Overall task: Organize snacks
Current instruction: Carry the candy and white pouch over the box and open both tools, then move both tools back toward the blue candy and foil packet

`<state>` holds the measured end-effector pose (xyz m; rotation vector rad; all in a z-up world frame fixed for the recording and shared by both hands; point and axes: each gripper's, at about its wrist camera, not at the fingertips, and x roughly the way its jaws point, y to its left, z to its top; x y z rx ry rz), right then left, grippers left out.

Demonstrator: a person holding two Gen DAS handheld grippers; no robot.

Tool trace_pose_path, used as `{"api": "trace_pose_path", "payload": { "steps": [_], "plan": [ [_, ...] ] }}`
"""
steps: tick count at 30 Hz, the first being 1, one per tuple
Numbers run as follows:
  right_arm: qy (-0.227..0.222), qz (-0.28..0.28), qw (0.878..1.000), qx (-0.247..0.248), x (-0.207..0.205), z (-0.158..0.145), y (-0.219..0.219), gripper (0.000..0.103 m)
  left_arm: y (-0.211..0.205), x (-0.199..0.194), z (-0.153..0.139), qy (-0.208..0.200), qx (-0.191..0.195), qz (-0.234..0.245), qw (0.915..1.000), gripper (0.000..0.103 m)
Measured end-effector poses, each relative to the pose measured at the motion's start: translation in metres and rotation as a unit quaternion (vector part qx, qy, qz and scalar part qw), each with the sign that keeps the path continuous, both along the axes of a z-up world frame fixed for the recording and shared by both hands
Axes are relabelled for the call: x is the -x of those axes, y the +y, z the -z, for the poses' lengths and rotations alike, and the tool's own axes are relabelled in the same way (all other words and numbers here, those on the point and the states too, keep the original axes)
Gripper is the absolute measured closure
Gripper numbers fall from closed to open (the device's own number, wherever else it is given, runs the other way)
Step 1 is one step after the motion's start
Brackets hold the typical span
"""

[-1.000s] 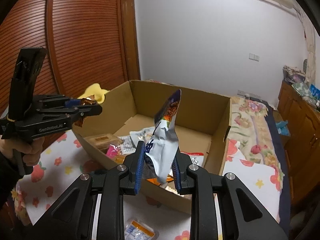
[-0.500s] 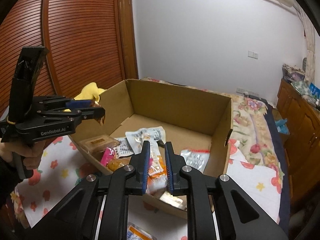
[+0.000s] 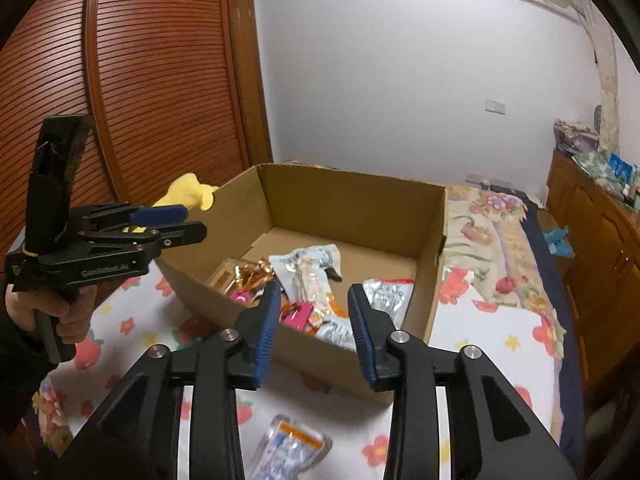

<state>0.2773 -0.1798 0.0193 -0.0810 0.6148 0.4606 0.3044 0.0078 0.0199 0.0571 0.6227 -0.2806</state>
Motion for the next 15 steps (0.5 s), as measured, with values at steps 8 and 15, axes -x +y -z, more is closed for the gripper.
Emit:
{"api": "trace_pose_path", "payload": {
  "steps": [8,15],
  "plan": [
    [0.007,0.016,1.000,-0.022,0.046,0.004,-0.009,0.029,-0.001,0.046,0.002,-0.005,-0.005,0.030,0.9995,0.046],
    [0.033,0.026,0.999,-0.006,0.066,0.030,-0.001,0.028,0.002,0.071,0.017,0.002,-0.004,0.038,0.9993,0.041]
  ]
}}
